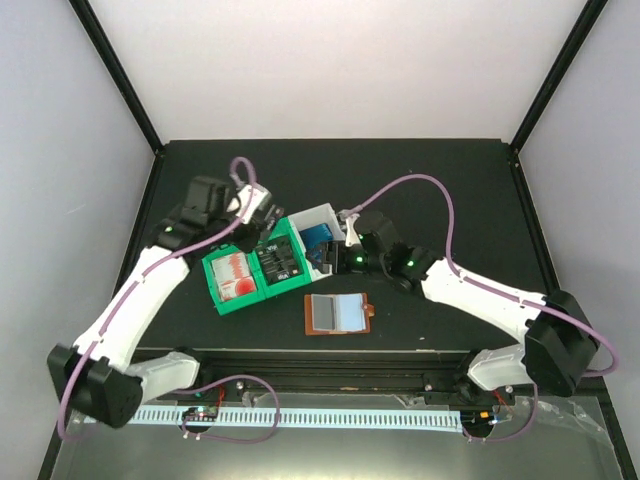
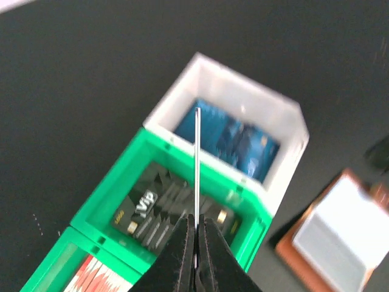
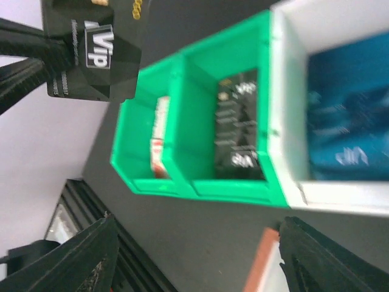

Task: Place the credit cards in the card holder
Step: Pick up the credit card from the storage box, then place the credit card in the storage box.

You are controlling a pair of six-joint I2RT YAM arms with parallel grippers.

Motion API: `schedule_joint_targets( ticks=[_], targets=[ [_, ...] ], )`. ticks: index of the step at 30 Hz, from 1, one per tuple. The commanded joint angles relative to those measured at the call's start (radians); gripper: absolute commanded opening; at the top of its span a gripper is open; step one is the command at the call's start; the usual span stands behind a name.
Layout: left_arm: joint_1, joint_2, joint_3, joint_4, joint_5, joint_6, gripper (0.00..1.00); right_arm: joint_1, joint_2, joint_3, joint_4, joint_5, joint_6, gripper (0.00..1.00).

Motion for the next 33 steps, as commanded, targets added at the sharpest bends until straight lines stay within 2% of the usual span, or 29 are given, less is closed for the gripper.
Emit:
schedule_joint_targets(
  ticks=[1,6,8,13,18,22,24,28,33],
  targets=[
    [0.119,-0.12,-0.035,0.191,0.243,-0.384,0.02,-0.005,0.062,0.085,0.175,-0.086,0.02,0.75],
    [0.237,-0.159,-0.071,0.241,0.552,-0.61,0.02,-0.004,0.138,0.192,0.26,-0.194,0.065,0.75],
    [0.261,-0.177,-0.119,0.315,0.655,-0.69,0.02,-0.004,0.156,0.213,0.317,-0.238,0.091,0.76],
    [0.287,-0.237,-0.212,0.493,0.786,-0.905,0.02,-0.005,0.236,0.303,0.338,-0.325,0.15,0.71],
    [0.315,-0.286,-0.241,0.511,0.822,-0.961,0.01,-0.005,0.252,0.309,0.342,-0.309,0.179,0.6],
    [0.332,-0.321,-0.278,0.59,0.861,-1.043,0.02,-0.005,0.24,0.295,0.36,-0.31,0.185,0.57],
    [0.343,-0.335,-0.269,0.567,0.846,-1.035,0.02,-0.004,0.228,0.294,0.341,-0.285,0.175,0.58],
    [0.364,-0.348,-0.262,0.543,0.835,-1.022,0.02,-0.006,0.208,0.288,0.295,-0.232,0.147,0.67],
    [0.366,-0.35,-0.259,0.543,0.841,-1.018,0.02,-0.007,0.206,0.311,0.256,-0.222,0.127,0.69]
  ],
)
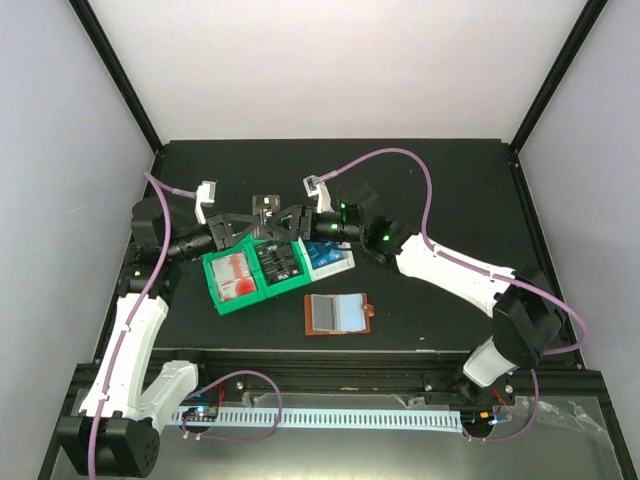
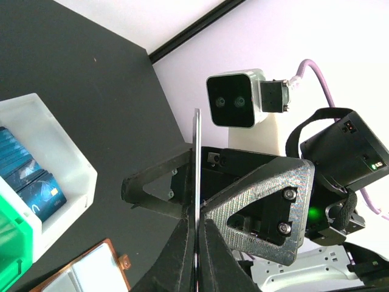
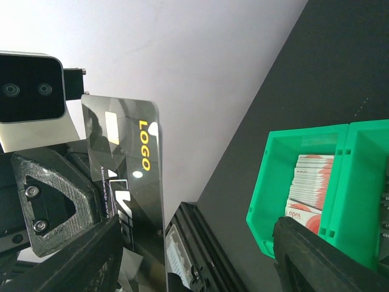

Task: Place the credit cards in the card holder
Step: Place the credit card in the storage box.

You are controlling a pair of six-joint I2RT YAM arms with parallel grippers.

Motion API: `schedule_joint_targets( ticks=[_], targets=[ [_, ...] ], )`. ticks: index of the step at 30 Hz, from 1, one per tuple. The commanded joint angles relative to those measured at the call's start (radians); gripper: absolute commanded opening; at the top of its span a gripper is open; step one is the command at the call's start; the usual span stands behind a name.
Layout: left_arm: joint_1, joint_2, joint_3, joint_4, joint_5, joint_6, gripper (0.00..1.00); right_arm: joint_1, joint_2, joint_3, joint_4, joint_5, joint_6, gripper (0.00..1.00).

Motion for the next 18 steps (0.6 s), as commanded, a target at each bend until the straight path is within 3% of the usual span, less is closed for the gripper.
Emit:
schedule_joint_targets(
  ticks=[1,4,9,12,15,18],
  targets=[
    [0.008,-0.013,0.025,0.04,0.055,-0.03,0.02,-0.002,-0.026,0.016,-0.019,0.01,-0.026,0.68],
    [0.009,-0.022,0.026,0.068,0.08,-0.065,0.02,-0.002,-0.009,0.031,0.03,-0.066,0.002,0.62],
    [0.008,-0.044,0.027,0.126,0.108,-0.132,0.01,-0.005,0.012,0.014,0.203,-0.177,0.117,0.45],
    [0.009,-0.05,0.028,0.137,0.117,-0.151,0.02,-0.013,0.011,-0.023,0.336,-0.207,0.203,0.25],
    [0.011,-0.059,0.028,0.136,0.116,-0.155,0.08,-0.028,0.006,-0.05,0.421,-0.225,0.264,0.08],
    [0.015,-0.066,0.029,0.13,0.112,-0.15,0.14,-0.043,-0.009,-0.06,0.444,-0.237,0.283,0.05]
  ],
)
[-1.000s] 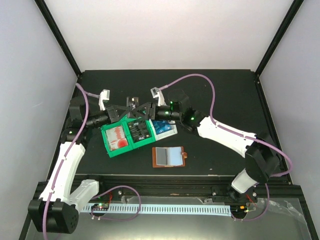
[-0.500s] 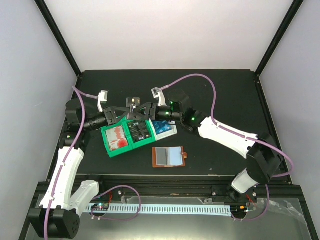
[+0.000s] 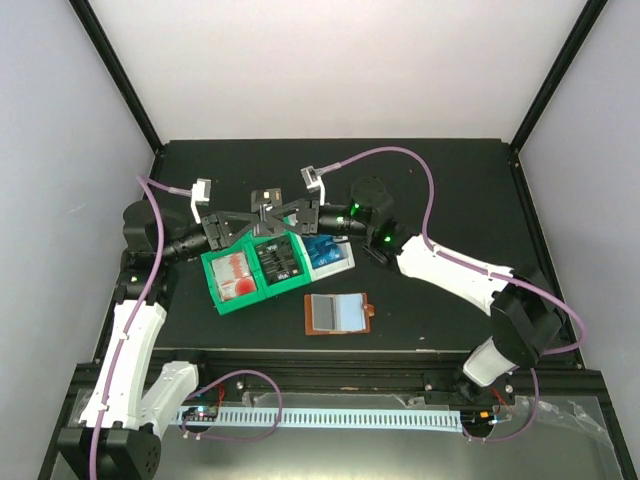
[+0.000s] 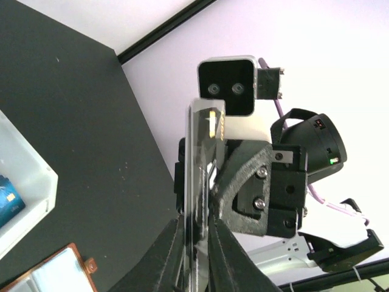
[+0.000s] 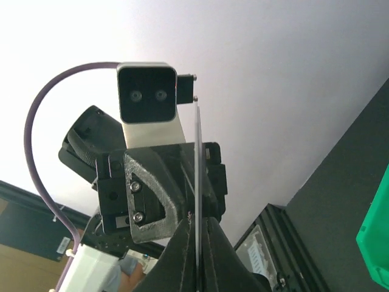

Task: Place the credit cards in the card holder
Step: Place the credit card in the storage box.

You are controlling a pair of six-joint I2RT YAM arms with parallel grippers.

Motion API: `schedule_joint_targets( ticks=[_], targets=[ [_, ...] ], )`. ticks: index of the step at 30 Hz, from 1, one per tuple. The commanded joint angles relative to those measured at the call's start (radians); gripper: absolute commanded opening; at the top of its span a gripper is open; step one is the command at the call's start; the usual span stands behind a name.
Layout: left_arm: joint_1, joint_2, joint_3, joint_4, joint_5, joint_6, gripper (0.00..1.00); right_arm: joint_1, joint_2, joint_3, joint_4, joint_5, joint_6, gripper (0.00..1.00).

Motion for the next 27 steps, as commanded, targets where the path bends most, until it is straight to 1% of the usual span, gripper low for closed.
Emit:
schedule_joint_targets(
  ticks=[1,4,8,11,22,27],
  targets=[
    [0.009,-0.026,0.027,0.038,0.04,-0.015,0.14,-0.032,-0.016,-0.03,0.116,-0.034,0.074,0.05],
    [0.01,-0.022,0.023,0.033,0.039,-0.007,0.14,-0.037,-0.03,-0.038,0.135,-0.05,0.089,0.04],
    [0.01,-0.02,0.019,0.033,0.046,0.004,0.09,-0.038,-0.034,-0.048,0.169,-0.074,0.119,0.04],
    [0.009,-0.02,0.019,0.032,0.055,0.019,0.06,-0.039,-0.033,-0.052,0.2,-0.086,0.142,0.04],
    [0.01,-0.011,0.002,-0.019,0.064,0.077,0.05,-0.043,-0.026,-0.059,0.312,-0.13,0.22,0.04],
    [0.01,-0.014,-0.003,-0.028,0.066,0.087,0.06,-0.043,-0.026,-0.066,0.335,-0.136,0.236,0.04]
  ],
)
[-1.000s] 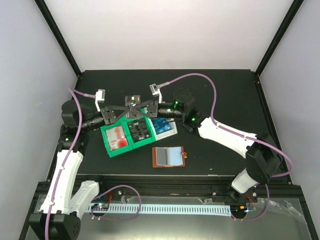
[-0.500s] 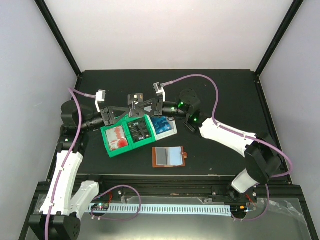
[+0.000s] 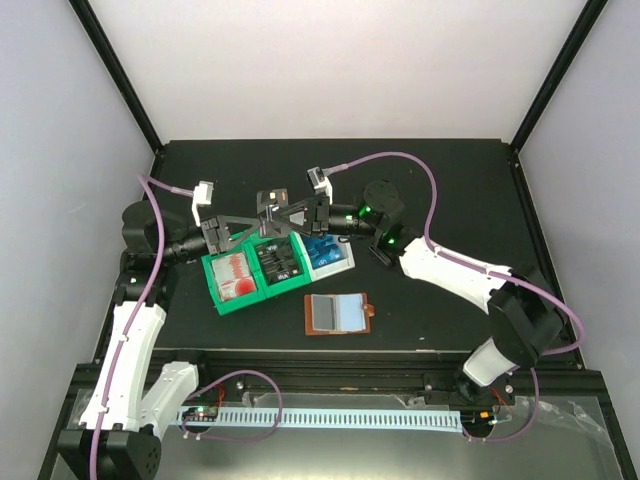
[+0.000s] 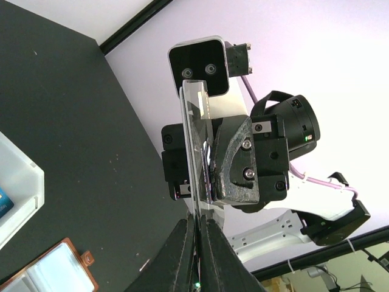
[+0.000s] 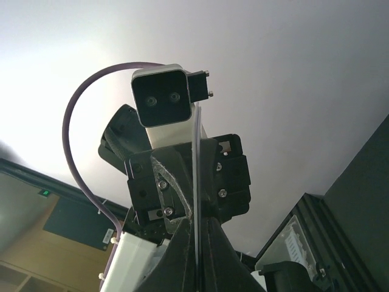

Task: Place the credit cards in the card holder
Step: Place the credit card in the storage box.

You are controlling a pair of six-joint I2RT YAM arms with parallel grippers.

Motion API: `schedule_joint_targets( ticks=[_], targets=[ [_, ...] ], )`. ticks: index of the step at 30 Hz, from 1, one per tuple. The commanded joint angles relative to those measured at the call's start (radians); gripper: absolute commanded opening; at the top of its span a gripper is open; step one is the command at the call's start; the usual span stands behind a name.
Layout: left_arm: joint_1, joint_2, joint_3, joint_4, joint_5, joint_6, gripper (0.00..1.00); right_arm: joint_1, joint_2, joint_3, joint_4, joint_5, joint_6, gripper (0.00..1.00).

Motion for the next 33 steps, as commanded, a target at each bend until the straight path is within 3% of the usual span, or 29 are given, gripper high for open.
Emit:
schedule_joint_targets(
  ticks=[1,24,33],
  targets=[
    [0.006,-0.007,-0.003,-0.029,0.005,0.033,0.06,-0.002,-0.022,0.002,0.136,-0.031,0.039,0.04],
    [0.004,-0.01,-0.045,-0.02,0.033,0.027,0.11,-0.003,-0.007,-0.004,0.223,-0.076,0.103,0.04],
    [-0.027,0.009,-0.046,0.047,0.057,-0.004,0.15,0.013,0.022,0.02,0.155,-0.085,0.059,0.05]
  ],
)
